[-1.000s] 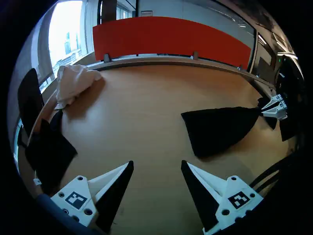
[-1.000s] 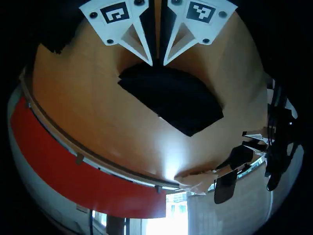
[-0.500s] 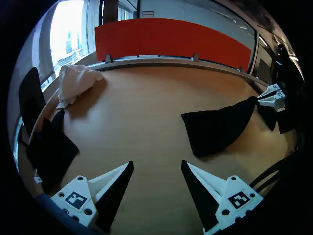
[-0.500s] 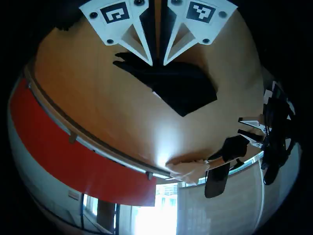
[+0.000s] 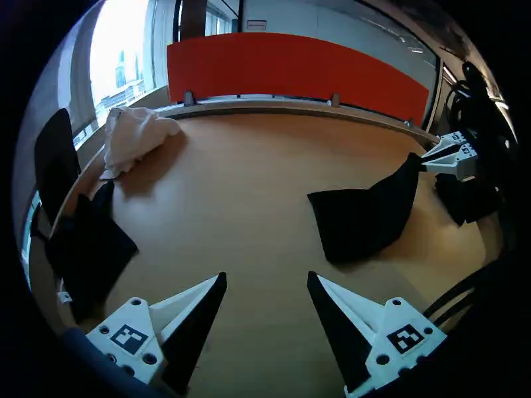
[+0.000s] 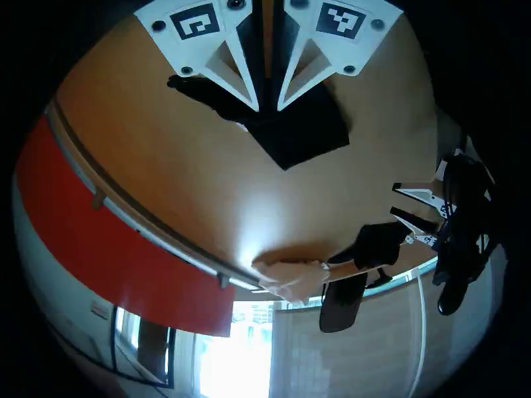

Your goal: Fold towel

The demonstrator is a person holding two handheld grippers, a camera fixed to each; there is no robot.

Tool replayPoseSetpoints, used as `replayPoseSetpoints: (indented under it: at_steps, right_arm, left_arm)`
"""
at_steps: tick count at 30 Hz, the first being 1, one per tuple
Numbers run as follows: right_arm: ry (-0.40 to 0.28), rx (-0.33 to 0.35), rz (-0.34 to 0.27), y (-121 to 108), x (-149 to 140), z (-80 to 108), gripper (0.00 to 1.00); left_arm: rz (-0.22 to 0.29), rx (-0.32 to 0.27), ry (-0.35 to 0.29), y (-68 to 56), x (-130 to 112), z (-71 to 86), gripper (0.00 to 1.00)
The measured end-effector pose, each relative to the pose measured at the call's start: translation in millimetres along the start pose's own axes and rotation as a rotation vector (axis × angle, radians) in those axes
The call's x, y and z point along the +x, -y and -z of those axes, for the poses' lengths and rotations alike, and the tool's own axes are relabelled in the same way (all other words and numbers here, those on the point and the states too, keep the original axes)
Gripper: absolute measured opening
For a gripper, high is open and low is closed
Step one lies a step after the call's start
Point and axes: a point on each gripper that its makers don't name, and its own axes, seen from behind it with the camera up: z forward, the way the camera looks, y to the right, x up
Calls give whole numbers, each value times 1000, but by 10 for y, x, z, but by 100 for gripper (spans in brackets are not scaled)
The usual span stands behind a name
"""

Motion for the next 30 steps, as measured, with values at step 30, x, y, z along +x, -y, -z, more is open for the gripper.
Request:
replayPoseSetpoints:
  at_steps: [30]
  right_arm:
    - [68, 245, 69, 787, 36, -1029, 4]
  left_arm:
    - [22, 53, 7, 158, -132, 213, 90]
